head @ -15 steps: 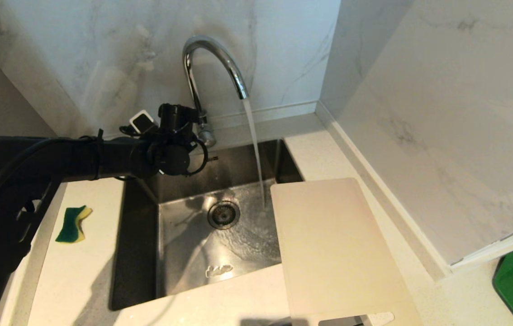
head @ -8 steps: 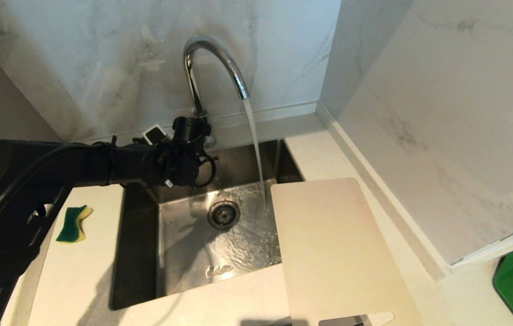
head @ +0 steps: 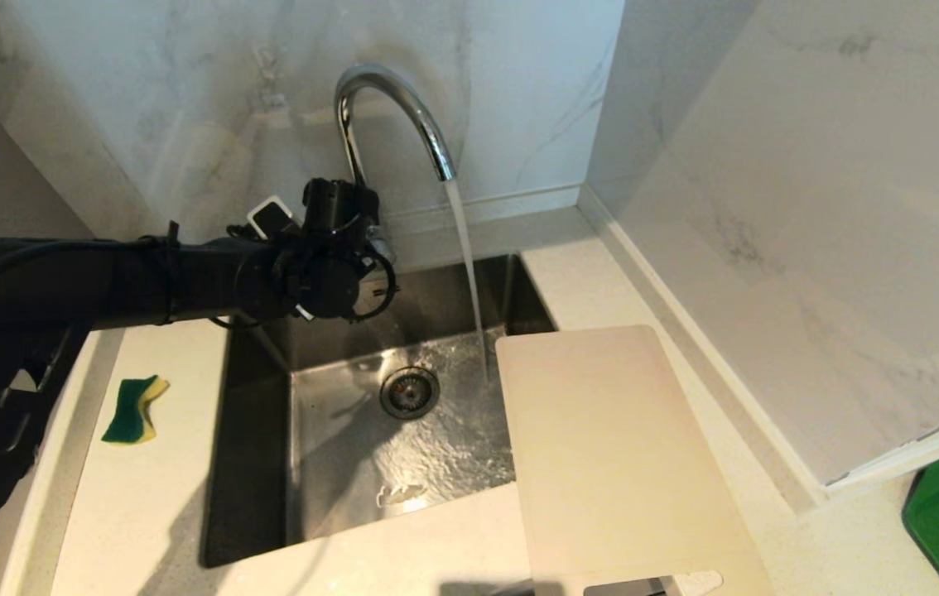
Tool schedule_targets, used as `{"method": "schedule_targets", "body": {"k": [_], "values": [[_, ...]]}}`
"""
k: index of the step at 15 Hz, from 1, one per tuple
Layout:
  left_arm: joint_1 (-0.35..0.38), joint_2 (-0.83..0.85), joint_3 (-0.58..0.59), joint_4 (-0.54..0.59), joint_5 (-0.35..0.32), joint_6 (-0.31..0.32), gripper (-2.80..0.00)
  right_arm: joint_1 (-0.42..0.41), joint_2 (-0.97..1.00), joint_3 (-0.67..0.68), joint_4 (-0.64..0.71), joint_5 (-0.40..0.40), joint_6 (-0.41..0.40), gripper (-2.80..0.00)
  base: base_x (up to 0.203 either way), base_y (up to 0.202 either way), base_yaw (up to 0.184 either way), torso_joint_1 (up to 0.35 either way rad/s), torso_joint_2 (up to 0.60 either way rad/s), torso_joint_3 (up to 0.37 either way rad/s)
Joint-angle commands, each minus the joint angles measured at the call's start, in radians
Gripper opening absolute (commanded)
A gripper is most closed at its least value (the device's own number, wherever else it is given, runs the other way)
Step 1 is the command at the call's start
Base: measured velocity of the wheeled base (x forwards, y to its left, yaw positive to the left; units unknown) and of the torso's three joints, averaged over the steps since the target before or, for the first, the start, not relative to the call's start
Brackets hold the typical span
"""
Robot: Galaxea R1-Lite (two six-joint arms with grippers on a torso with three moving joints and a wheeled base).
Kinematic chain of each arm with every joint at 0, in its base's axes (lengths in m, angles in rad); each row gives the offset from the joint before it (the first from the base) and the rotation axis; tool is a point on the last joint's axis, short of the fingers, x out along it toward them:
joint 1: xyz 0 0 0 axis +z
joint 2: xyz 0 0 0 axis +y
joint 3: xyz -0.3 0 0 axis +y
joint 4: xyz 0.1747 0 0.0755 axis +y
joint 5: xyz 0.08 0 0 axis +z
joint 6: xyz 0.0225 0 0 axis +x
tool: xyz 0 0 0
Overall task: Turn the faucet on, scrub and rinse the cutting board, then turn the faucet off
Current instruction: Turn on the tap
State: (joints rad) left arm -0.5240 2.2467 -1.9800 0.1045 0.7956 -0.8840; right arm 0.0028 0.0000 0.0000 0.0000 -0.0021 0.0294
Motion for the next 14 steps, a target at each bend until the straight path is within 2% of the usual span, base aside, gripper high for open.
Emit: {"method": "schedule_targets", "body": {"k": [1,7,9,12,13,14], "values": [[-0.018,-0.063,0.001,0.020,0.005,-0.006,0.00,0.000,0.000,0.000,0.000,0.000,0.000,-2.80,0.000,0.000,0.000,0.000,0.00,0.000],[-0.013,-0.232,0.060,0.100,-0.003,0.030,0.00,0.000,0.000,0.000,0.000,-0.001,0.000,-2.80,0.000,0.000,0.000,0.000,0.00,0.000],[-0.009,-0.284,0.080,0.174,-0.028,0.054,0.00,0.000,0.000,0.000,0.000,0.001,0.001,-2.80,0.000,0.000,0.000,0.000,0.00,0.000],[0.004,-0.310,0.080,0.209,-0.030,0.051,0.00,0.000,0.000,0.000,0.000,0.001,0.000,-2.80,0.000,0.000,0.000,0.000,0.00,0.000],[0.011,-0.325,0.084,0.225,-0.031,0.045,-2.80,0.000,0.000,0.000,0.000,0.001,0.001,-2.80,0.000,0.000,0.000,0.000,0.00,0.000],[0.018,-0.345,0.092,0.238,-0.036,0.042,-2.80,0.000,0.000,0.000,0.000,0.001,0.001,-2.80,0.000,0.000,0.000,0.000,0.00,0.000]]}}
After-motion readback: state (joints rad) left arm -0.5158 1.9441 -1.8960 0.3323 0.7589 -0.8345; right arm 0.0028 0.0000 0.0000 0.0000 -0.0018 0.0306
